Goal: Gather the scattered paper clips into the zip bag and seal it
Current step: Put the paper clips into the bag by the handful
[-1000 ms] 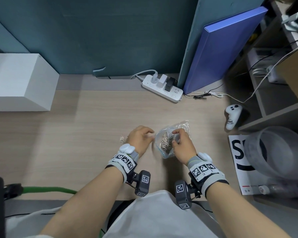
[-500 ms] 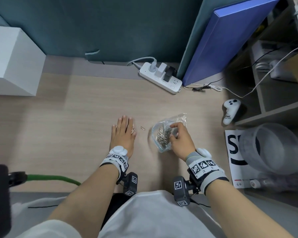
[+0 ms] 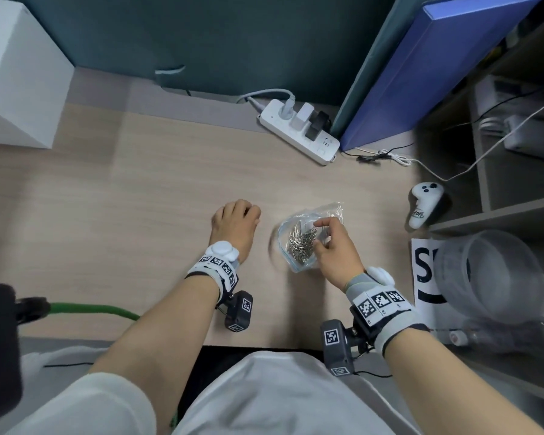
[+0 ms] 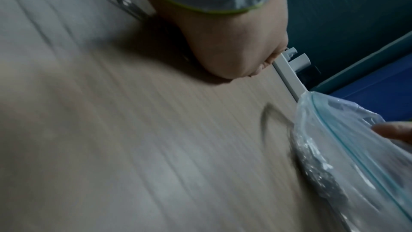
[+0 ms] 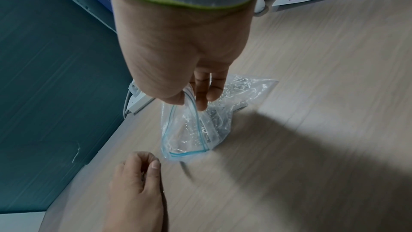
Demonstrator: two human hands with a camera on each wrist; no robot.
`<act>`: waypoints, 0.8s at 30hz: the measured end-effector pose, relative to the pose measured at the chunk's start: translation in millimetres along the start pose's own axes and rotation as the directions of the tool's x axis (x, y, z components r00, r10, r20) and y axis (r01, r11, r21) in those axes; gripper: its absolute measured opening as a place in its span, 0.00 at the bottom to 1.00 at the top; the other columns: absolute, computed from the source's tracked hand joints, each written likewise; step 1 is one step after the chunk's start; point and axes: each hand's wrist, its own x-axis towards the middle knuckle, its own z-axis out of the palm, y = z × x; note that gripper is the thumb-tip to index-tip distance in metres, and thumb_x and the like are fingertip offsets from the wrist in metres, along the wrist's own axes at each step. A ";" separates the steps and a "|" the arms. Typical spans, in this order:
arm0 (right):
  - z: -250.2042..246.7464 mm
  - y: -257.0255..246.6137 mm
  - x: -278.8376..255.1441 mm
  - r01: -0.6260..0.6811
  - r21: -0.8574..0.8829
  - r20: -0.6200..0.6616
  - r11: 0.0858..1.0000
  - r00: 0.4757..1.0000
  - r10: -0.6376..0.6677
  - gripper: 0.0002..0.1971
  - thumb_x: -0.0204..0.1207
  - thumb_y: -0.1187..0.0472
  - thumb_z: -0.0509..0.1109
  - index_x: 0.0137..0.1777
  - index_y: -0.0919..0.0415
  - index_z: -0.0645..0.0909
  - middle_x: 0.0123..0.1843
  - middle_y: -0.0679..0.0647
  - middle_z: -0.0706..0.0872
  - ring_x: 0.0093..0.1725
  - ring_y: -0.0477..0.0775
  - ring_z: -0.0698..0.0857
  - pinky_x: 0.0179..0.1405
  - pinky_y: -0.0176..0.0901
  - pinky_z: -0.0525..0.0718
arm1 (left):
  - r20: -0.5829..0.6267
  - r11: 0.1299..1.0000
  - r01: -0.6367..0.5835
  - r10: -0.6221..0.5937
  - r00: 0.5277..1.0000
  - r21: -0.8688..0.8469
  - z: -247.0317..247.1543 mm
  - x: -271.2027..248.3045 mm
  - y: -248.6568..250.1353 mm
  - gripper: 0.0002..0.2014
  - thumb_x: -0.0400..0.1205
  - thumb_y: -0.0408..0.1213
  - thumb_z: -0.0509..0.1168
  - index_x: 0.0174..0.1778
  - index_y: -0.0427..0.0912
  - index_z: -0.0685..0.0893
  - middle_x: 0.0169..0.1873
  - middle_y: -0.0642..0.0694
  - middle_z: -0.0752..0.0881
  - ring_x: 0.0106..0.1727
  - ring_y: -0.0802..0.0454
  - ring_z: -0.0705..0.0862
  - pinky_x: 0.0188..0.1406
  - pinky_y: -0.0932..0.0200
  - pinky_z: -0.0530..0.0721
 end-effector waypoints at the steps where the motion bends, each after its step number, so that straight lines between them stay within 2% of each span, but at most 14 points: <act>1: 0.4 -1.7 0.8 0.003 0.004 0.001 1.000 1.000 -0.003 0.18 0.80 0.69 0.64 0.65 0.48 0.75 0.55 0.56 0.79 0.38 0.54 0.79 0.43 0.46 0.79 | 0.007 1.000 -0.011 0.011 1.000 0.023 -4.9 -0.3 -7.0 0.07 0.85 0.38 0.64 0.54 0.55 0.77 0.55 0.53 0.79 0.56 0.45 0.75 0.58 0.49 0.74; 4: 0.2 -3.5 2.1 0.009 0.008 0.003 1.000 1.000 -0.009 0.18 0.80 0.69 0.64 0.63 0.46 0.74 0.53 0.57 0.80 0.39 0.55 0.80 0.45 0.51 0.83 | 0.058 0.997 -0.043 0.040 0.998 0.058 -17.8 -8.0 -23.2 0.09 0.84 0.36 0.65 0.53 0.56 0.75 0.54 0.56 0.78 0.56 0.46 0.75 0.54 0.52 0.73; 6: 0.6 -3.6 2.1 0.007 -0.002 0.008 1.000 1.000 -0.007 0.18 0.80 0.69 0.64 0.64 0.46 0.74 0.51 0.57 0.80 0.41 0.58 0.81 0.48 0.56 0.85 | 0.110 0.997 -0.061 0.056 0.992 0.044 -24.7 -15.4 -27.9 0.04 0.86 0.44 0.63 0.55 0.56 0.77 0.56 0.57 0.79 0.58 0.47 0.76 0.55 0.51 0.74; 7: 1.5 -5.8 2.3 0.004 -0.001 0.011 1.000 1.000 -0.004 0.18 0.80 0.69 0.64 0.64 0.47 0.74 0.51 0.56 0.80 0.42 0.59 0.82 0.49 0.58 0.86 | 0.135 0.997 -0.071 0.067 0.989 0.025 -31.1 -20.3 -30.5 0.07 0.85 0.50 0.64 0.57 0.56 0.78 0.59 0.57 0.79 0.60 0.48 0.76 0.57 0.50 0.75; 9: 3.1 -10.5 3.1 0.013 0.009 0.011 1.000 1.000 -0.014 0.18 0.80 0.69 0.64 0.64 0.47 0.74 0.49 0.53 0.79 0.43 0.60 0.83 0.51 0.62 0.87 | 0.213 0.996 -0.085 0.085 0.973 -0.007 -43.2 -29.2 -35.7 0.20 0.79 0.60 0.68 0.63 0.57 0.79 0.65 0.58 0.79 0.65 0.50 0.75 0.63 0.47 0.75; 11: 5.8 -15.9 5.0 0.021 0.025 0.011 0.999 1.000 -0.022 0.18 0.80 0.68 0.64 0.64 0.47 0.75 0.48 0.52 0.79 0.44 0.61 0.84 0.52 0.64 0.86 | 0.290 0.996 -0.085 0.081 0.954 0.003 -53.9 -34.3 -40.8 0.28 0.72 0.62 0.73 0.68 0.58 0.79 0.69 0.57 0.78 0.68 0.49 0.74 0.65 0.46 0.75; 13: 7.2 -19.2 6.6 0.020 0.026 0.002 0.999 1.000 -0.020 0.17 0.80 0.68 0.65 0.64 0.48 0.75 0.50 0.53 0.80 0.44 0.61 0.84 0.55 0.62 0.85 | 0.322 0.997 -0.081 0.078 0.944 -0.006 -55.7 -35.3 -43.0 0.28 0.71 0.56 0.78 0.67 0.56 0.82 0.67 0.53 0.80 0.66 0.45 0.76 0.61 0.46 0.79; 15: 7.5 -20.9 6.7 0.011 0.040 -0.002 0.999 1.000 -0.011 0.17 0.80 0.67 0.65 0.64 0.48 0.76 0.51 0.54 0.81 0.45 0.61 0.85 0.56 0.61 0.85 | 0.313 0.996 -0.065 0.080 0.946 -0.058 -52.4 -33.8 -42.3 0.23 0.73 0.46 0.79 0.63 0.51 0.85 0.61 0.49 0.82 0.61 0.43 0.78 0.55 0.47 0.82; 20: 6.1 -23.3 2.9 0.003 0.043 -0.003 0.999 1.000 -0.003 0.16 0.81 0.68 0.65 0.65 0.50 0.76 0.52 0.56 0.81 0.45 0.61 0.84 0.53 0.54 0.83 | 0.271 0.994 -0.065 0.086 0.959 -0.086 -43.7 -27.1 -36.7 0.09 0.77 0.30 0.74 0.51 0.43 0.85 0.48 0.45 0.82 0.50 0.40 0.81 0.41 0.47 0.85; 24: 5.7 -22.2 -1.2 -0.003 0.041 0.013 0.999 1.000 0.002 0.16 0.82 0.67 0.64 0.65 0.48 0.75 0.56 0.54 0.80 0.44 0.58 0.83 0.50 0.49 0.81 | 0.277 0.995 -0.082 0.096 0.956 -0.062 -42.5 -20.7 -32.0 0.06 0.78 0.27 0.70 0.48 0.40 0.83 0.45 0.42 0.81 0.45 0.38 0.81 0.38 0.48 0.83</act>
